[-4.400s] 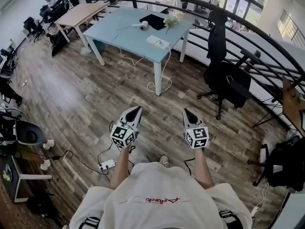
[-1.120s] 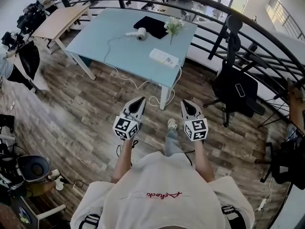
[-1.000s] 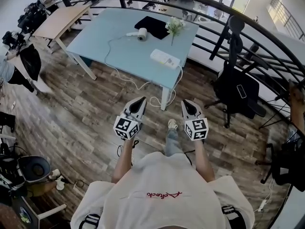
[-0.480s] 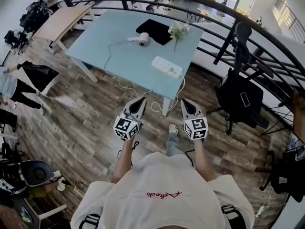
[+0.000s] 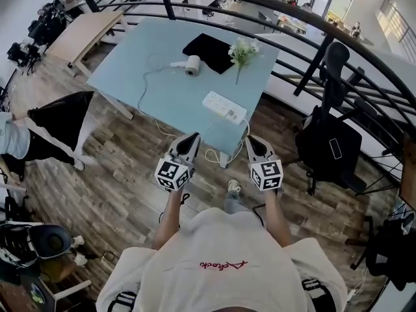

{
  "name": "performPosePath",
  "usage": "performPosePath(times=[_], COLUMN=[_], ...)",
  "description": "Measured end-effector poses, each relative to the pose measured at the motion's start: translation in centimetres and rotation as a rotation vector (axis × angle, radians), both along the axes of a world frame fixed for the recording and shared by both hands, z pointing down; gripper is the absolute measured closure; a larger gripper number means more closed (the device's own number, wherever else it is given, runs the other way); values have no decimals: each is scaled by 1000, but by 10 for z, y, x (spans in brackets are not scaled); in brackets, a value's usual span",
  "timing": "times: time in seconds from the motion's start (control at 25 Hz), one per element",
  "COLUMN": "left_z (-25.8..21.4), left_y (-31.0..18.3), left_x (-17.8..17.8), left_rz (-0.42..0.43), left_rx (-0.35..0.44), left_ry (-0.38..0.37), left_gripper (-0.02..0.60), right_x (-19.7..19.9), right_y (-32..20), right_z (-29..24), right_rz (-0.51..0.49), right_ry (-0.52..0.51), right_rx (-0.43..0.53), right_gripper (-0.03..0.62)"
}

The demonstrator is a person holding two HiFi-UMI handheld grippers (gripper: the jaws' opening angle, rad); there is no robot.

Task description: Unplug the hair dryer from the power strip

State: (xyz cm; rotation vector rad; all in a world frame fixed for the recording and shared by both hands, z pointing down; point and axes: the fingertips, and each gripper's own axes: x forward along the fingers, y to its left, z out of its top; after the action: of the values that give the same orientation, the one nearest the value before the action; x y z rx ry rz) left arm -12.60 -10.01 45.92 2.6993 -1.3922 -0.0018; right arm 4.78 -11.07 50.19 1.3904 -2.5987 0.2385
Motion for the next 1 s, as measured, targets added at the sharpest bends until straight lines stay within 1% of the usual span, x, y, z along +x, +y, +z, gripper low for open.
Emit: performPosePath(times=[0.6,0.8,1.0], left_z=[-13,-10,-5], left_y=[-115,-138,-149], left_x=[33,38,41], left_rz=[-45,-66,-78], left_rx=[12,14,-5], left_ry=[-17,-23,-26], left_gripper=[572,572,572], right_x=[28,32,31], right_y=[-121,-148,-160], right_z=[-12,-9,-4], right_rz=[-66,-88,-103], right_ry=[-15,-19,-27], right_rx=[21,24,9], right_gripper=[577,577,577])
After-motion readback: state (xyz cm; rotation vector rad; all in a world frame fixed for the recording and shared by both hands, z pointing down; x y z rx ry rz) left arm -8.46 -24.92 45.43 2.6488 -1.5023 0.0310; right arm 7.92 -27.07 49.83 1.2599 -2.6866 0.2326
